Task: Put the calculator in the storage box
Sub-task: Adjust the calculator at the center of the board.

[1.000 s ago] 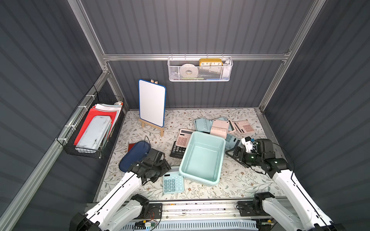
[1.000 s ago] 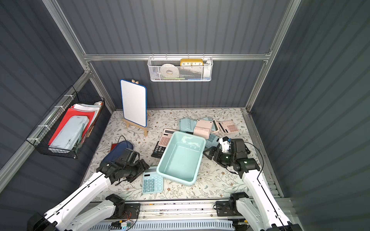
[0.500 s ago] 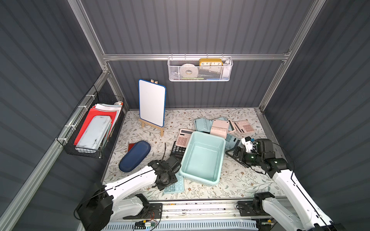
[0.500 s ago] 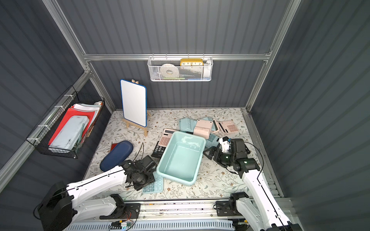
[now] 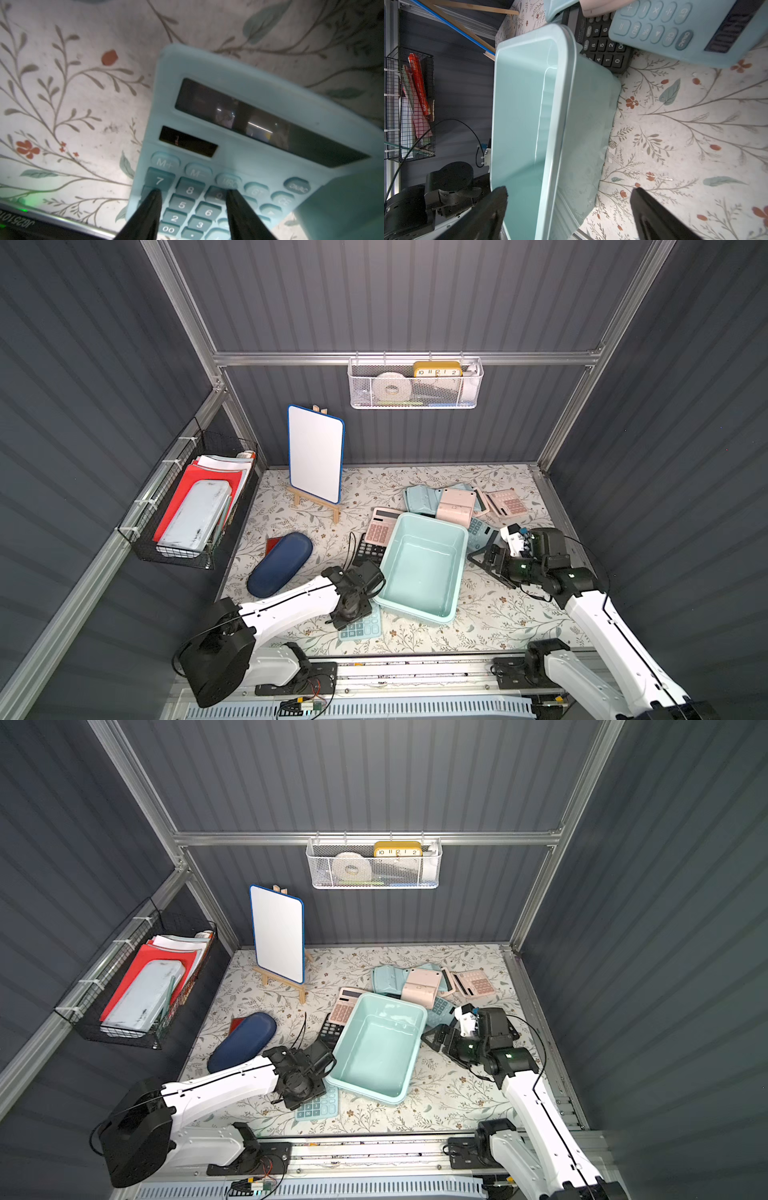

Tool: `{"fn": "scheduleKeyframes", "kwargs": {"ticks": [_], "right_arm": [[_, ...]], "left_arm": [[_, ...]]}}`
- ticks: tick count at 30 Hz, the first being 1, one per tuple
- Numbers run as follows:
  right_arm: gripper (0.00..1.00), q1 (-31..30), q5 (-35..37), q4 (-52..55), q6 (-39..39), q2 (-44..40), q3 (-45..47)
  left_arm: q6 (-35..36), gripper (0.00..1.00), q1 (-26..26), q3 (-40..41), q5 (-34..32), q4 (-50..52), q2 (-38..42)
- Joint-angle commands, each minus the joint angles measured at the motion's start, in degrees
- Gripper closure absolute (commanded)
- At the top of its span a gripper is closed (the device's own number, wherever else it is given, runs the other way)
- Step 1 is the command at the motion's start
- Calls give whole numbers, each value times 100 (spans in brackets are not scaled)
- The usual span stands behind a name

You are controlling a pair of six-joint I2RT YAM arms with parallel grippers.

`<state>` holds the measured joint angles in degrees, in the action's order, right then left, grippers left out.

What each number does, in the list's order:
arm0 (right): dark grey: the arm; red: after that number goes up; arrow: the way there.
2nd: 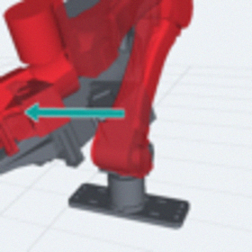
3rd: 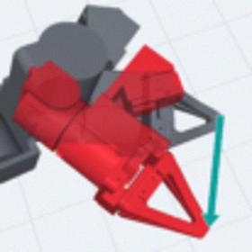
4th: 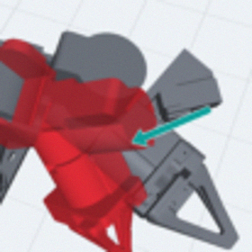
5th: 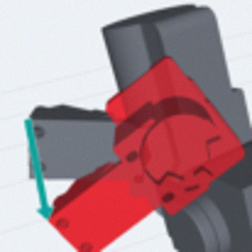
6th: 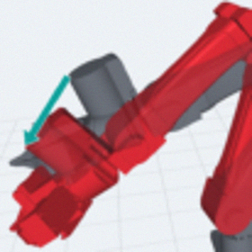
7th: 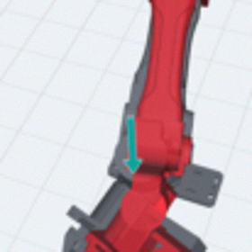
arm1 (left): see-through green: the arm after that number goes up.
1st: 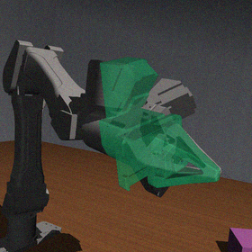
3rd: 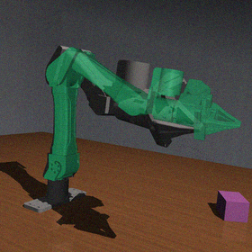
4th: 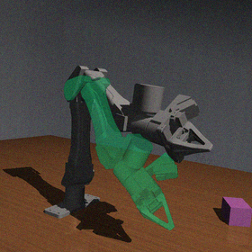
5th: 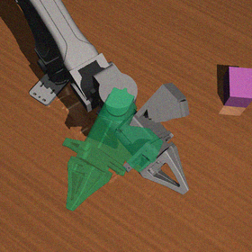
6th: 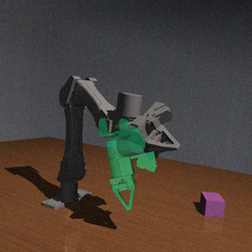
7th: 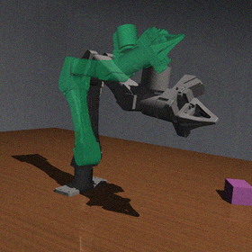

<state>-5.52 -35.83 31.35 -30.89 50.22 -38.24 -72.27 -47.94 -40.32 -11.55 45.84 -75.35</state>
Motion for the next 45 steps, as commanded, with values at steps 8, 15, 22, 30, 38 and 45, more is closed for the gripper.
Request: {"fn": "scheduleKeyframes", "kwargs": {"ticks": [8,15,22,30,38,45], "right_arm": [[3,-33,4,79,88,-81,-69],[3,-29,25,69,73,-104,-96],[3,-31,17,128,102,-104,-194],[2,-30,41,53,57,-188,-75],[2,-28,-29,-106,49,-76,53],[2,-28,-62,-53,90,-90,71]], "left_arm": [[371,43,1202,326,-776,-404,-38],[1234,41,2311,-59,-506,-1040,-433],[1791,33,2878,-844,-377,-850,-505],[1581,12,2966,-527,-506,6,520],[1179,1,3010,111,-286,152,1443],[1470,0,3326,819,762,-1404,1256]]}}
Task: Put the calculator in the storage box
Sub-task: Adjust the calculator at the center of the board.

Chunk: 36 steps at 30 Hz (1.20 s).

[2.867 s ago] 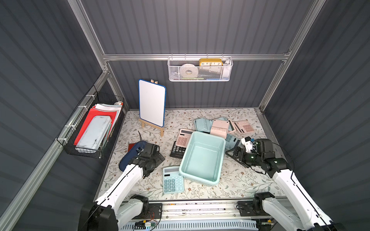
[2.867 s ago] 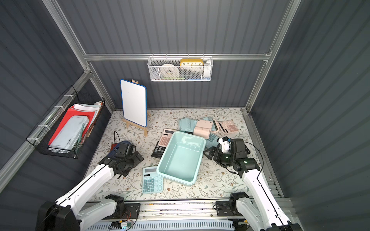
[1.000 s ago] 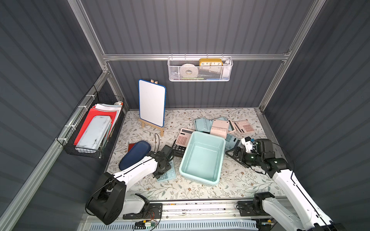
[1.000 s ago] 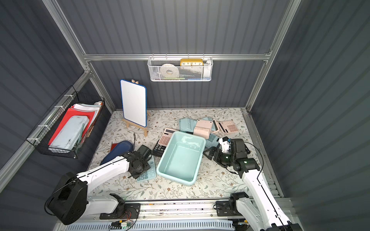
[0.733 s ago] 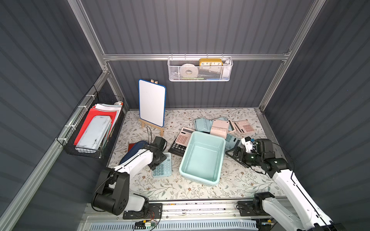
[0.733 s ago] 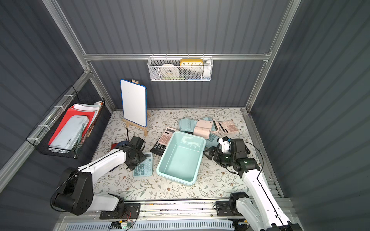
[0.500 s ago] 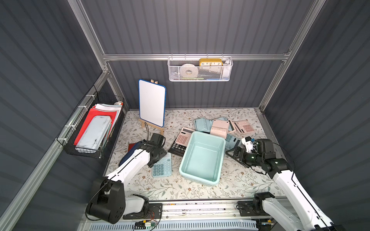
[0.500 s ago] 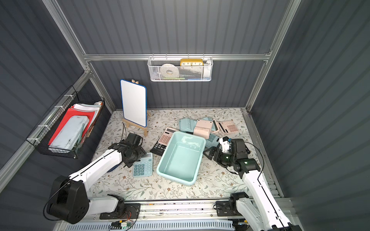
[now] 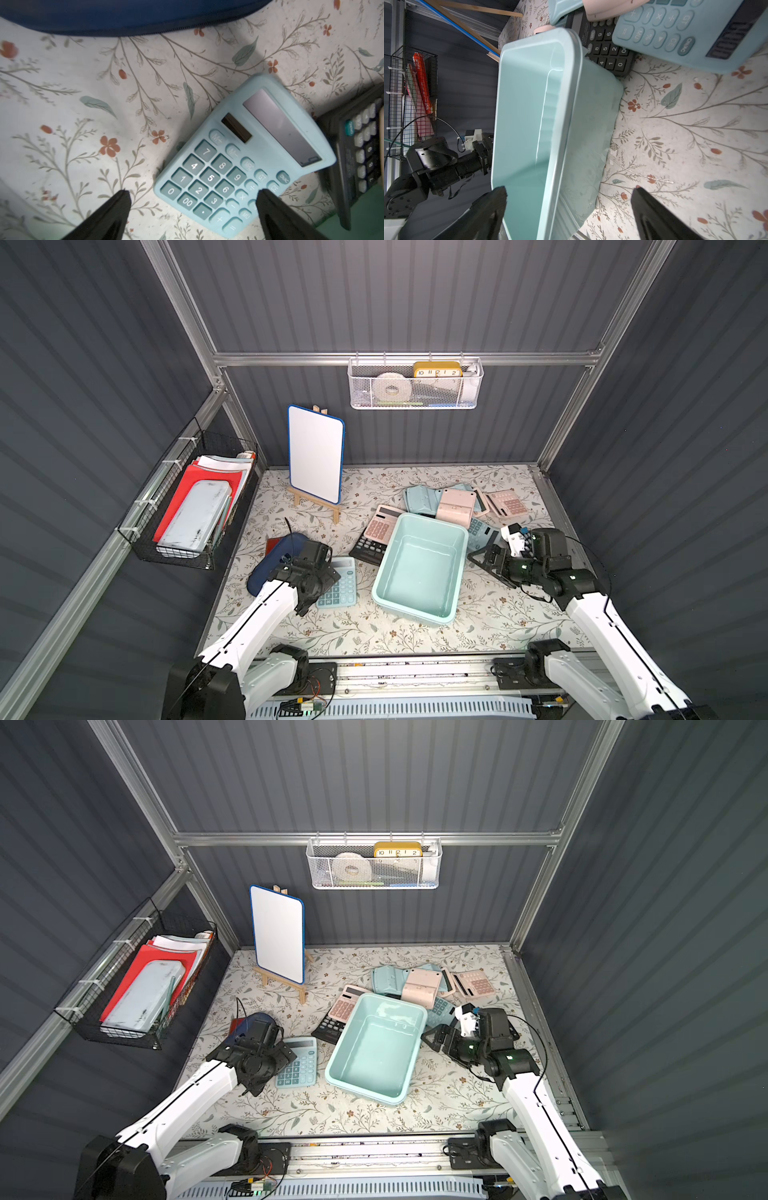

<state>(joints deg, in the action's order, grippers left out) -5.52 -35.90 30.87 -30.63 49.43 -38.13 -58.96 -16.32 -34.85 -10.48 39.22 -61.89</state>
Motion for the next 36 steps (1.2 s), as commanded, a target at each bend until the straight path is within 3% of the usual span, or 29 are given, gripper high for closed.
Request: {"fn": "scheduleKeyframes", "kwargs": {"ticks": [1,8,14,22,24,27,36], "right_arm": [[2,-33,-38,6,70,-29,71],[1,-30,19,25,68,-131,113],[1,-29,4,-11,37,-118,128],[1,-34,-58,-104,-42,-91,130],[1,-28,-67,-118,-58,-81,124],[1,-36,-58,-67,-32,-81,70],[1,-29,-67,46,16,-100,-24]], "left_arm": [[172,1,202,354,797,-924,-111],[156,1,260,829,1249,-1534,-57],[399,1,253,1232,2495,-2609,94],[426,0,200,1157,3585,-3445,-389],[620,1,190,938,3690,-3196,-528],[1217,1,190,248,2909,-1494,-581],[629,1,199,-1171,462,1299,-498]]}}
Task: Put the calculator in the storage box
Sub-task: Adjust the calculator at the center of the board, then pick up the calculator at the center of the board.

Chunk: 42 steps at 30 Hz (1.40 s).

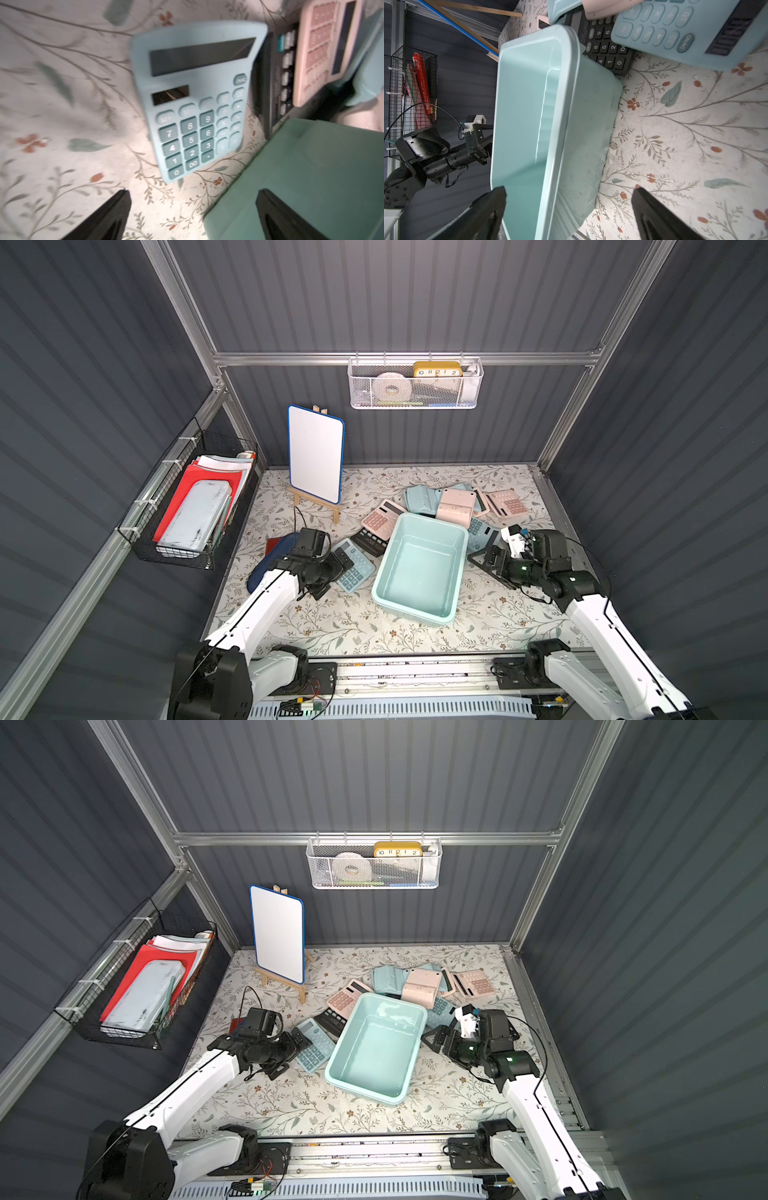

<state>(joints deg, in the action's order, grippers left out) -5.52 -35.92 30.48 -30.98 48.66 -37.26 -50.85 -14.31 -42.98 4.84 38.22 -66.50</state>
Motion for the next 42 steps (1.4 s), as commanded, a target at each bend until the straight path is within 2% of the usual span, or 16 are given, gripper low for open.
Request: {"fn": "scheduleKeyframes", "kwargs": {"ticks": [1,4,6,10,17,20,24,32,36,42], "right_arm": [[1,-28,-81,87,56,-24,-98],[1,-30,-116,76,37,-38,-72],[1,-37,-116,102,40,-54,-82],[1,-32,-60,219,74,-152,-99],[1,-29,23,288,47,-339,-55],[1,-33,13,296,47,-367,-30],[1,-33,39,350,112,-371,4],[1,-29,-80,176,78,-284,139],[1,-29,-108,146,65,-261,135],[1,-35,-114,77,-7,-250,159]], "left_arm": [[-195,1,-2,-553,-1272,1547,-104],[67,1,14,-1038,-1466,1366,-416],[249,1,24,-1511,-1513,1385,-885],[1059,1,78,-2339,-1357,1137,-1962],[2122,1,425,-3527,-457,1282,-3682],[2464,1,591,-3742,-146,1398,-4116],[2866,2,727,-3630,447,1368,-4203],[3234,17,745,-3076,929,1176,-3865],[3270,30,745,-2930,1031,1176,-3783],[3327,53,745,-2988,847,1315,-3685]]}}
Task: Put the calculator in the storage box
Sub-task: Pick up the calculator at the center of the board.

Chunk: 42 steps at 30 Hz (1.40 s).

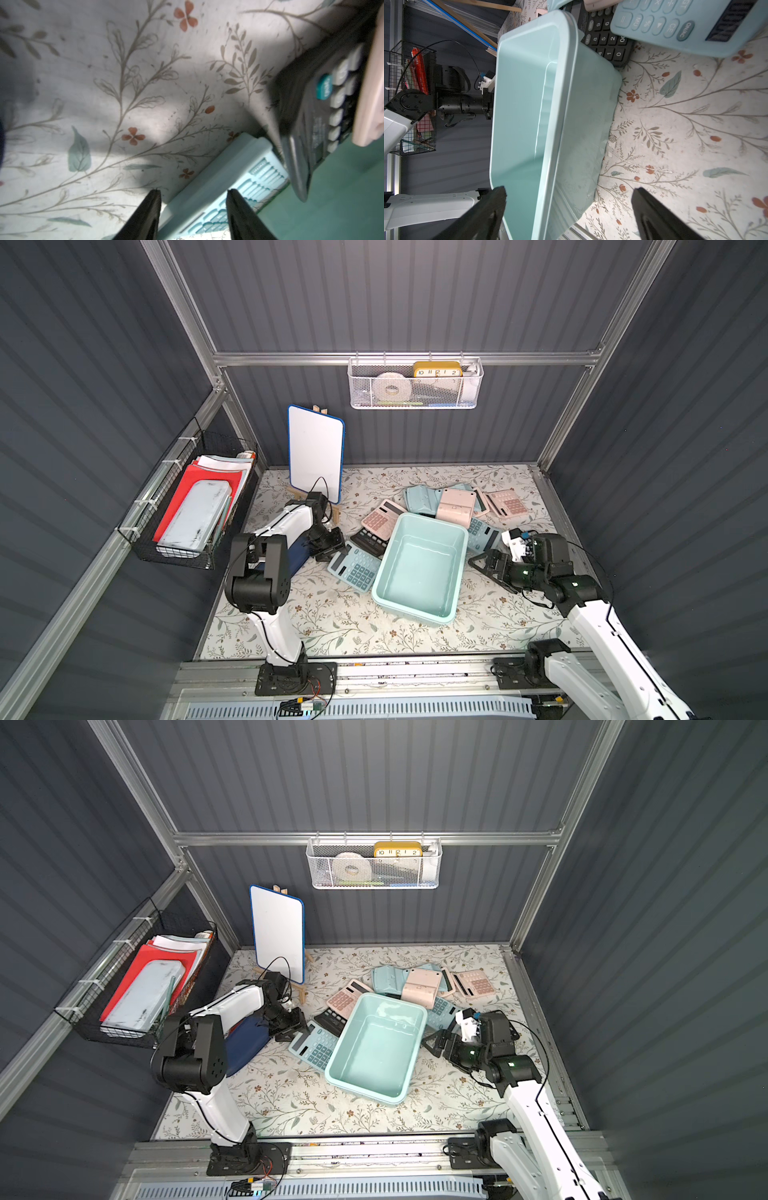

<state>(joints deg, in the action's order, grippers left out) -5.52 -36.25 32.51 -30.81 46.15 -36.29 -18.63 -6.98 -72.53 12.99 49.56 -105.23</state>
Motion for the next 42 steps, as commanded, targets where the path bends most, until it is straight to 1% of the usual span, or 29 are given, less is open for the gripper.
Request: {"fn": "scheduleKeyframes", "kwargs": {"ticks": [1,6,8,9,10,12,15,18,19,21,23,25,27,30,32,37,40,42], "right_arm": [[1,-30,-80,-136,-26,-1,63],[1,-29,-50,-128,-16,-20,82],[1,-30,-31,-141,-6,-10,118],[1,-28,-31,-157,-5,7,132],[1,-28,-48,-169,-12,24,144],[1,-28,-93,-156,-11,43,148],[1,-29,-102,-135,1,35,132],[1,-28,-67,-130,5,1,138],[1,-28,-68,-126,5,-9,144],[1,-35,-51,-127,2,-10,149],[1,-33,-58,-131,6,-10,141],[1,-33,-55,-129,5,-7,151],[1,-30,-59,-124,3,-3,148],[1,-35,-33,-80,14,-9,84],[1,-33,-8,-17,36,-7,35],[1,-28,28,106,58,-27,-99],[1,-28,11,94,-11,-18,-160],[1,-34,21,110,-59,-3,-230]], "left_arm": [[114,57,13,-33,23,185,184],[116,75,9,8,1,133,271],[97,76,13,61,24,93,402],[97,73,16,81,53,82,468],[104,68,13,116,71,67,516],[155,64,13,147,90,91,521],[182,58,13,159,-21,108,357],[149,48,4,178,-164,5,126],[157,46,3,182,-90,-36,59],[176,46,0,241,124,-174,-51],[169,53,-5,295,302,-277,-101],[189,68,-5,266,355,-255,-153],[194,77,-5,233,407,-242,-135],[177,83,-5,163,408,-173,-79],[178,85,-5,117,346,-80,-7],[123,91,-5,-62,-115,382,356],[3,99,-5,-275,-380,674,695],[-94,100,-5,-457,-551,863,925]]}}
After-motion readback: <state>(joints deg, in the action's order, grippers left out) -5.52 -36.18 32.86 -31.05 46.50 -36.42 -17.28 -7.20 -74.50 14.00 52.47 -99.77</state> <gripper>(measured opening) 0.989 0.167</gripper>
